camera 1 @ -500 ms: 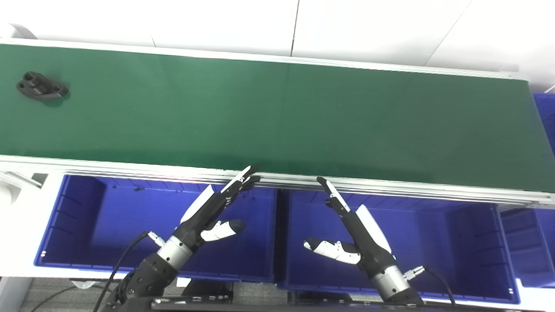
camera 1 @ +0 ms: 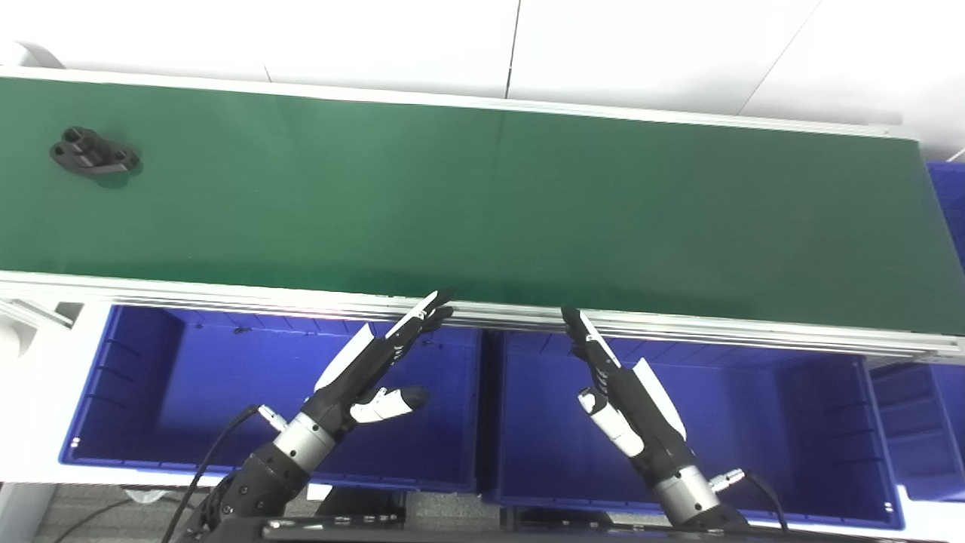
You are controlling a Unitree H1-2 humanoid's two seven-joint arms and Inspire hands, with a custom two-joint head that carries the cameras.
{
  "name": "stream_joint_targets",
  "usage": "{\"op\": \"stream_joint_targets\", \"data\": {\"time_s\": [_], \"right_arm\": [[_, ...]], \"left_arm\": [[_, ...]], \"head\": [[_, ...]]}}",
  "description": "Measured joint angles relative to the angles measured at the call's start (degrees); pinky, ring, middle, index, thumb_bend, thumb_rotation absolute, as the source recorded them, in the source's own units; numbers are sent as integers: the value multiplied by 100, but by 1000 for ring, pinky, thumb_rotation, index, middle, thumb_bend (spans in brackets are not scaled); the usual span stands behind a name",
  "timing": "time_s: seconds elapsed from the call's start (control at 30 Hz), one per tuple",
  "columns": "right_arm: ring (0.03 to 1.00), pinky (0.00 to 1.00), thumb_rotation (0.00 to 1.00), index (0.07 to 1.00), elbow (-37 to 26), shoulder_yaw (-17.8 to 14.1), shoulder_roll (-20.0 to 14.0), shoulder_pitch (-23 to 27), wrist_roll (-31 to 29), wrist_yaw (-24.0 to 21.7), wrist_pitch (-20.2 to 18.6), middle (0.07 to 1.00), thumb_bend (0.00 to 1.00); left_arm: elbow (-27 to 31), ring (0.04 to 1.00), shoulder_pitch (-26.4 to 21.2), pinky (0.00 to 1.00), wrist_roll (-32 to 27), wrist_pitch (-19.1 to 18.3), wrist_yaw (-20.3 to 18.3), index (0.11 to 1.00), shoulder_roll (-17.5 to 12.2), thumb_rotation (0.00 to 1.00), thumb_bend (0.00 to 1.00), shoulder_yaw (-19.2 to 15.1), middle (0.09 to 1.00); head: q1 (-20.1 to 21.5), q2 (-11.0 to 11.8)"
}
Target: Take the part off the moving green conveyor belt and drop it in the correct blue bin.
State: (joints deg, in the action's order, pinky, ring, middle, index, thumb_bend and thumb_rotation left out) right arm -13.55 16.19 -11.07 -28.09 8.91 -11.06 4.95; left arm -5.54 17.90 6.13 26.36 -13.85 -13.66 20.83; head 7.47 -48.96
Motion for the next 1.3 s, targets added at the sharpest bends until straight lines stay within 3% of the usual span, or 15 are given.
{"op": "stream_joint_targets", "data": {"time_s": [0.4, 0.5, 0.53, 0.63, 0.77, 0.83, 0.97, 1.07, 1.3], "right_arm": [[1000, 930, 1000, 1000, 46, -9, -30, -20, -5, 32, -2, 1000, 858], [1000, 936, 990, 1000, 136, -21, -17, -12, 44, 44, -1, 1000, 849], [1000, 943, 977, 1000, 183, -29, -11, -14, 43, 51, 1, 1000, 832], [1000, 930, 969, 1000, 369, -63, -12, -28, 35, 59, 12, 1000, 830], [1000, 962, 951, 1000, 492, -113, -74, -69, -32, 48, 36, 1000, 840], [1000, 968, 956, 1000, 636, -160, -100, -60, -87, 50, 120, 1000, 838], [1000, 950, 975, 1000, 873, -178, -173, -41, -92, 50, 453, 1000, 831], [1000, 956, 964, 1000, 980, -180, -178, 4, -84, 53, 511, 1000, 826], [1000, 984, 925, 1000, 1202, -198, -161, 51, -116, 55, 653, 1000, 845]], "left_arm": [[178, 1000, 368, 1000, 400, -12, 214, 1000, -229, 892, 703, 35, 1000], [179, 1000, 368, 1000, 436, -15, 220, 1000, -303, 898, 709, 192, 1000], [178, 1000, 358, 1000, 443, -15, 221, 1000, -322, 896, 721, 250, 1000], [170, 1000, 347, 986, 451, -15, 230, 1000, -344, 893, 736, 362, 1000], [35, 997, 296, 944, 452, -16, 363, 1000, -312, 826, 721, 422, 1000], [-54, 994, 285, 938, 469, -18, 508, 1000, -287, 801, 715, 470, 1000], [-198, 982, 215, 923, 519, -20, 825, 1000, -237, 769, 688, 661, 1000], [-290, 980, 110, 917, 600, -20, 1061, 1000, -264, 762, 694, 851, 1000], [-392, 969, -10, 886, 677, -20, 1316, 996, -407, 758, 730, 982, 1000]], "head": [[-185, 97], [-404, 299], [-683, 473], [-914, 598], [-1580, 1027], [-1582, 1028], [-1653, 1248], [-1635, 1266], [-1494, 1608]]}}
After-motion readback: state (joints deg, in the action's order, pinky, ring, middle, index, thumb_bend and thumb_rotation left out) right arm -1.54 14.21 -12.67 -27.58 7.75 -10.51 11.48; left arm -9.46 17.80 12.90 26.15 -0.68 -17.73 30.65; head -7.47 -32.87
